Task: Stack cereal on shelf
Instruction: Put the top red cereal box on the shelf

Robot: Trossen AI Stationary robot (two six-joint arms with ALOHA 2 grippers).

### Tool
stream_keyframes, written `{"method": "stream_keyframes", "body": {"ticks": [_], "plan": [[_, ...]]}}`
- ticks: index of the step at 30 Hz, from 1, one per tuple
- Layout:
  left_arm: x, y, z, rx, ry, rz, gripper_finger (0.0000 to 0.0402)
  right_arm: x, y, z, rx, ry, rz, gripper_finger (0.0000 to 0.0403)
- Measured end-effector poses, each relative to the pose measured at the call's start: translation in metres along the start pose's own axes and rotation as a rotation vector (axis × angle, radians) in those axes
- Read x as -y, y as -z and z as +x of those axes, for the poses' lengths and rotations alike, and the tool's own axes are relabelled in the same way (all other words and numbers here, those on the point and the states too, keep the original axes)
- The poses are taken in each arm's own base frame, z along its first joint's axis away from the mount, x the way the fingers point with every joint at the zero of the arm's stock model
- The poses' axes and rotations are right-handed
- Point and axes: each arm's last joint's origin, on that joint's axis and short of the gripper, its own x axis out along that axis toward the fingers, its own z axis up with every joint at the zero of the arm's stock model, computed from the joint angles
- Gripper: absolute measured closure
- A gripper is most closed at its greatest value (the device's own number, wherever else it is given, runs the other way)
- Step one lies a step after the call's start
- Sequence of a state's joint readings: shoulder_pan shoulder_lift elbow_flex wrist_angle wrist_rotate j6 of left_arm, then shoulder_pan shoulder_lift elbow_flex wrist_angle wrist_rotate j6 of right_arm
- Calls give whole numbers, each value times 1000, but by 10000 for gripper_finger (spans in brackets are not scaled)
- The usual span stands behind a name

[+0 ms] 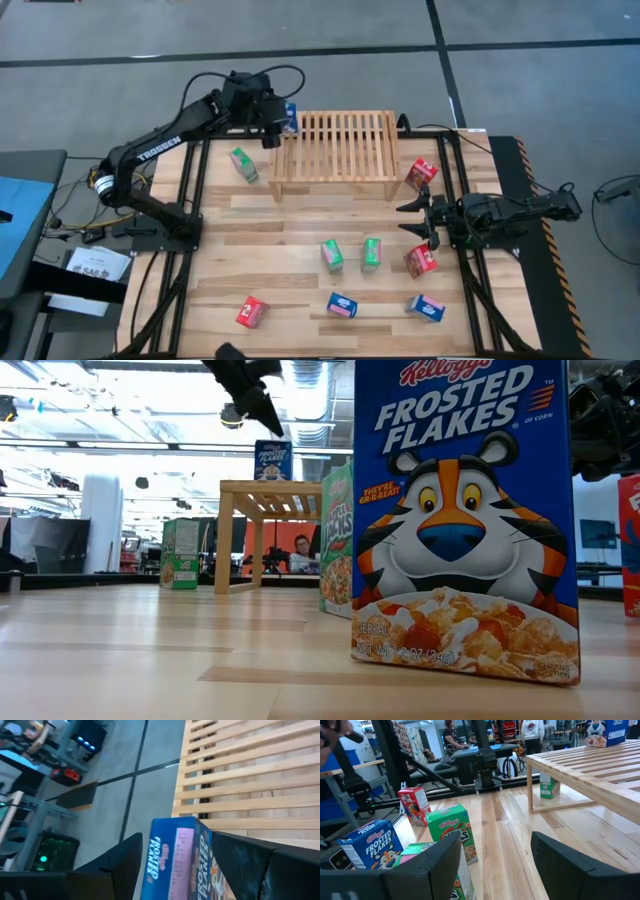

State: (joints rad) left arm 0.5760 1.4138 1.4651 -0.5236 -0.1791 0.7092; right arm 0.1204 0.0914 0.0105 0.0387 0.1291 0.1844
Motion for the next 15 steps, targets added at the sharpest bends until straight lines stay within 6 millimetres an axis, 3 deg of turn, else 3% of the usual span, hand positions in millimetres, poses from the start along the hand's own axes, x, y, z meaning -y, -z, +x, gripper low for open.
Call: {"method": "stream_keyframes", "body": {"ticks": [7,15], "plan": [[12,-17,-27,25,-52,-58,174,0,0,0,0,0,0,137],[50,-37,-42,62,82,-156,174,0,0,0,0,0,0,137]]}}
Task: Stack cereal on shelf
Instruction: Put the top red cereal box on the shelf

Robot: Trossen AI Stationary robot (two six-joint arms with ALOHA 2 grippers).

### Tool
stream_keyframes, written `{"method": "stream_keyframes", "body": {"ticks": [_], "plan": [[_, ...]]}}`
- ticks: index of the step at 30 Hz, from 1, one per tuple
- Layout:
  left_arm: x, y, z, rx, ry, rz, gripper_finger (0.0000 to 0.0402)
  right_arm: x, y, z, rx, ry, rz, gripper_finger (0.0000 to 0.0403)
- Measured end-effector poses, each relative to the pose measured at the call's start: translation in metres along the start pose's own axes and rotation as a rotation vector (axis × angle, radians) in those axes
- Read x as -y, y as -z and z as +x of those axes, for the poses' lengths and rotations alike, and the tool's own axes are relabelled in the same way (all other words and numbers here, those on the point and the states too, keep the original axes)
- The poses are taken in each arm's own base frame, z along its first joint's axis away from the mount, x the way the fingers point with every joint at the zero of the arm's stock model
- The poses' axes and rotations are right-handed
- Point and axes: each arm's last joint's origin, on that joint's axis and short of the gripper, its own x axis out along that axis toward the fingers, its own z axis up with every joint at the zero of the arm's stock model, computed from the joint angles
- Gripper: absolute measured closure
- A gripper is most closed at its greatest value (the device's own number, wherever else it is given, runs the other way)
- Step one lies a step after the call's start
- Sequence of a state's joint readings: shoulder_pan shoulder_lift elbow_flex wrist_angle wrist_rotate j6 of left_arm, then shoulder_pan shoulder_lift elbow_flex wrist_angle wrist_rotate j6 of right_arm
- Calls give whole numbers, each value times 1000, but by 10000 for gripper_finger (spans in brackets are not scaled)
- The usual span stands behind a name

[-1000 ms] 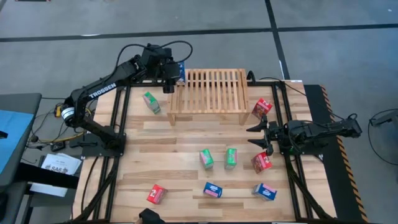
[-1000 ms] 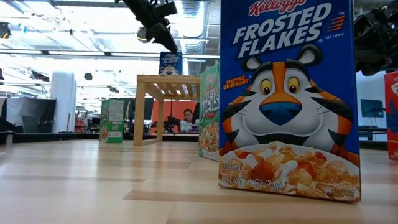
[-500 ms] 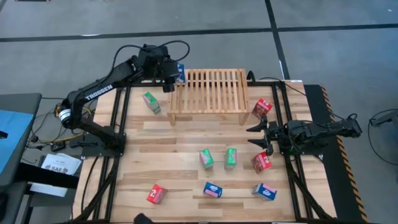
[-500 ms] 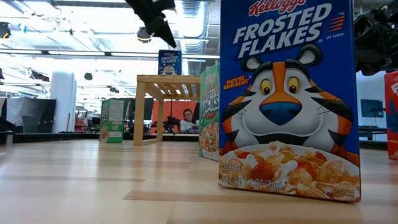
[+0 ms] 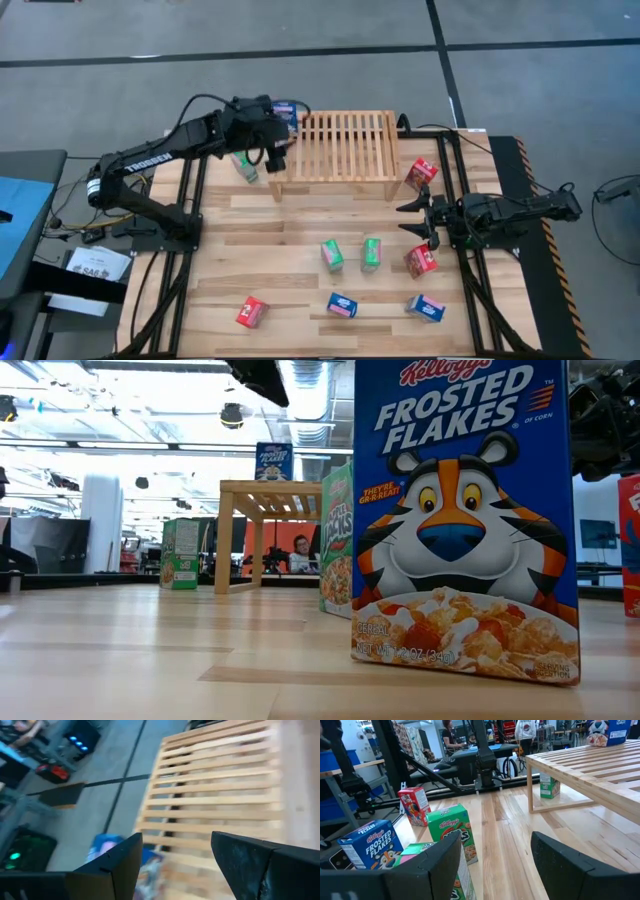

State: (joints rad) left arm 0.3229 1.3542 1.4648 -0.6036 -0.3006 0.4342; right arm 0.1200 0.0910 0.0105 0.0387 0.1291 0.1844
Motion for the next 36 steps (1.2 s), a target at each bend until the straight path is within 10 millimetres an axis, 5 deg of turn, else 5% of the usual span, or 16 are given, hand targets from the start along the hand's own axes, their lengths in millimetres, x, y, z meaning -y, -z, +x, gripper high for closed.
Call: {"method": "stream_keyframes", "body": {"ticks": [16,36], "plan": [[60,-20,-22,54,205,-171,175,0,0,0,0,0,0,137],[103,3,-20,-102,247,-318,175,0,0,0,0,0,0,137]]}}
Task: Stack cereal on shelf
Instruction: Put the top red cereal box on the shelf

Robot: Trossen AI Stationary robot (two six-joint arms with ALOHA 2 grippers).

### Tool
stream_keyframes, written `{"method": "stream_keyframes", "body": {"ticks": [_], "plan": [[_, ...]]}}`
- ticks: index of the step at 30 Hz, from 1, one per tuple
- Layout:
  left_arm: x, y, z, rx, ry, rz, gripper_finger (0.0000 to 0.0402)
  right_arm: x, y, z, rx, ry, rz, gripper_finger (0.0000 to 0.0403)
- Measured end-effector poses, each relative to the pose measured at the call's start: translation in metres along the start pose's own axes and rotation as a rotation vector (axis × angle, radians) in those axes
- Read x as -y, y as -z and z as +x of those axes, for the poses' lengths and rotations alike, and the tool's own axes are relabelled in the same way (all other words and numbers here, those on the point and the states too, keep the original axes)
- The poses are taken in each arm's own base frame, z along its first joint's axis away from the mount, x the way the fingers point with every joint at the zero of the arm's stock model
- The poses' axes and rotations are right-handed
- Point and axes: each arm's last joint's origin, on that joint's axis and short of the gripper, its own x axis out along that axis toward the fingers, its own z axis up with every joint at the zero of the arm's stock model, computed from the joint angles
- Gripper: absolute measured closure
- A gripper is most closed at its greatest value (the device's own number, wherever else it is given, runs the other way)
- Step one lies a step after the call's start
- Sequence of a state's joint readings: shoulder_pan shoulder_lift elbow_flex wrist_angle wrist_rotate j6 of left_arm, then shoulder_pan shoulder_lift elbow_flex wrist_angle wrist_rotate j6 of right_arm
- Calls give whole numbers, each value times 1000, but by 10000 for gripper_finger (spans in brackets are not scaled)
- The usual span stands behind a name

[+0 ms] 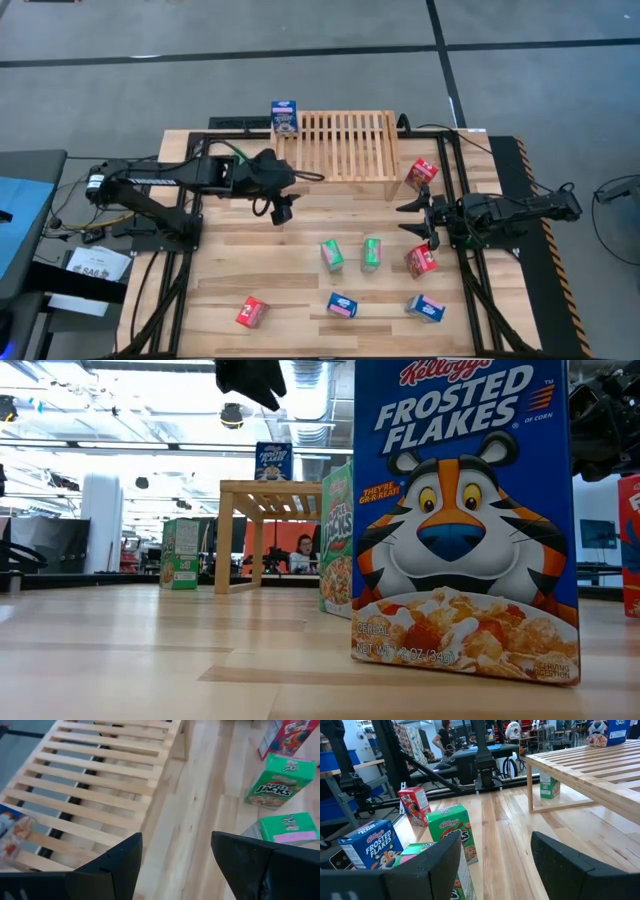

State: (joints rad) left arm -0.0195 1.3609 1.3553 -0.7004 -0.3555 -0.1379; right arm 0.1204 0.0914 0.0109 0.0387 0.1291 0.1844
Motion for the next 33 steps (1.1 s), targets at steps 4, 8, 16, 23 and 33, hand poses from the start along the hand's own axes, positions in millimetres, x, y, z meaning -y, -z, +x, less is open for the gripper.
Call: {"method": "stream_keyframes", "body": {"ticks": [4,8,16,23,33], "plan": [[9,7,1,-22,22,14,175,0,0,0,0,0,0,137],[19,8,-3,-18,34,10,175,0,0,0,0,0,0,137],[39,19,-14,-50,11,39,175,0,0,0,0,1,0,137],[50,27,-23,-60,-53,59,175,0,0,0,0,1,-58,137],[45,41,-26,-164,-147,63,175,1,0,0,0,6,-62,137]]}}
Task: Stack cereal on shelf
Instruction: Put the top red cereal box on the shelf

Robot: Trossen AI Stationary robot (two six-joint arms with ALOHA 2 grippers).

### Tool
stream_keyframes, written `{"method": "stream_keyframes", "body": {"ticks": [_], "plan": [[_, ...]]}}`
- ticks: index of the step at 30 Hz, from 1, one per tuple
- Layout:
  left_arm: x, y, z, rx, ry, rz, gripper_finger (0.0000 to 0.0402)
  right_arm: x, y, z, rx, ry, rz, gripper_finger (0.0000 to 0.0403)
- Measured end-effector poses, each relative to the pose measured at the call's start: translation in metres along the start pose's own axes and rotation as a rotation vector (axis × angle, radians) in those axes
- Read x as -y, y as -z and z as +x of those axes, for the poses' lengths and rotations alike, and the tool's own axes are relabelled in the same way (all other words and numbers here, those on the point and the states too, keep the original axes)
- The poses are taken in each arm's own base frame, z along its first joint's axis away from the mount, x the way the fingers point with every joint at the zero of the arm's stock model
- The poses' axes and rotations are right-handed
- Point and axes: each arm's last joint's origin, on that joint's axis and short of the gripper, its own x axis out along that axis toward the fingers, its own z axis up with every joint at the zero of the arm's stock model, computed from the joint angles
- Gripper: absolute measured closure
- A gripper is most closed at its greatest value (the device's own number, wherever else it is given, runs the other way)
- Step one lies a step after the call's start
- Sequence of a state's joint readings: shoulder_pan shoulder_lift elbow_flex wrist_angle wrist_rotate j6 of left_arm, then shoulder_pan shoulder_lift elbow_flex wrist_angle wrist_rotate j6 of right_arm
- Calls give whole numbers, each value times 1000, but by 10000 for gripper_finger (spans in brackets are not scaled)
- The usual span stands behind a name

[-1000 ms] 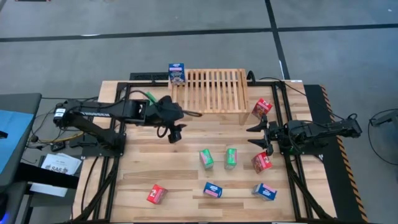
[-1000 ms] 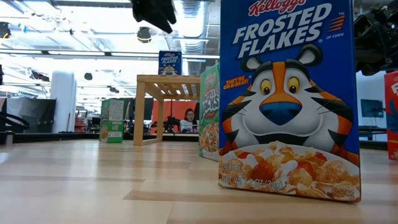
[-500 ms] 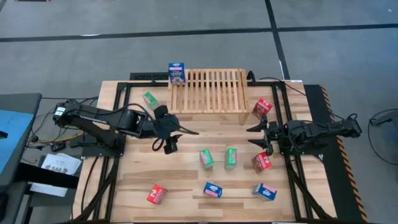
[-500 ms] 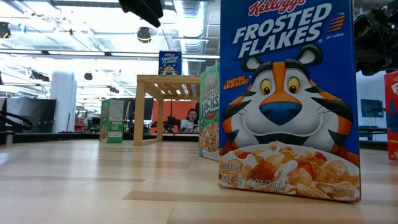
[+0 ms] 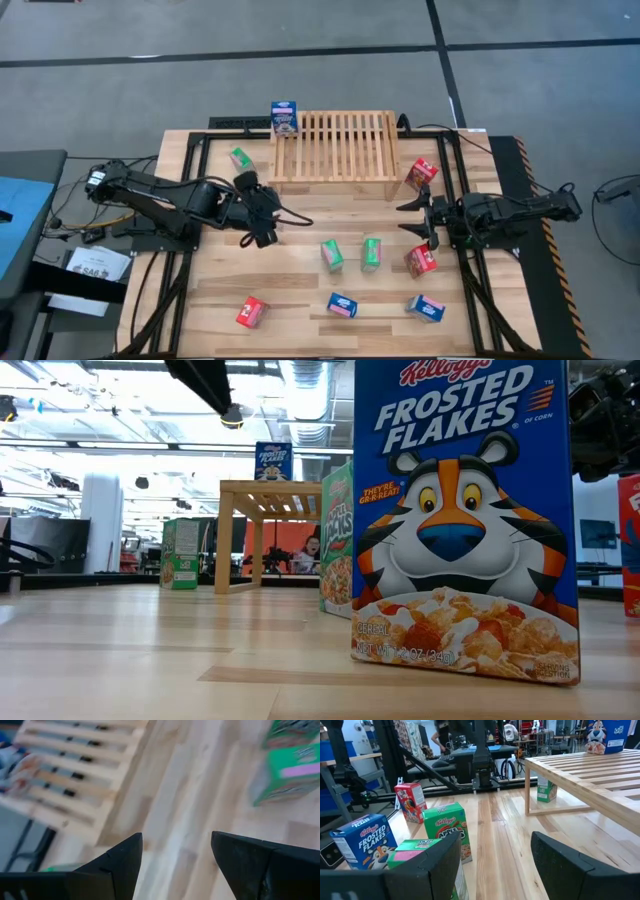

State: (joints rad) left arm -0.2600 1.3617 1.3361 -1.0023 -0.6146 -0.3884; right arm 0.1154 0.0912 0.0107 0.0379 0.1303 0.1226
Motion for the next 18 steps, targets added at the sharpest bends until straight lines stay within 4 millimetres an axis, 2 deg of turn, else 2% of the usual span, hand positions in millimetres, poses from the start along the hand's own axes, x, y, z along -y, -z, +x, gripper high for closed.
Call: {"method": "stream_keyframes", "body": {"ticks": [7,18], "plan": [[-10,6,2,-38,-142,9,175,0,0,0,0,0,21,137],[-31,1,14,-70,-212,-12,175,0,0,0,1,0,64,137]]}}
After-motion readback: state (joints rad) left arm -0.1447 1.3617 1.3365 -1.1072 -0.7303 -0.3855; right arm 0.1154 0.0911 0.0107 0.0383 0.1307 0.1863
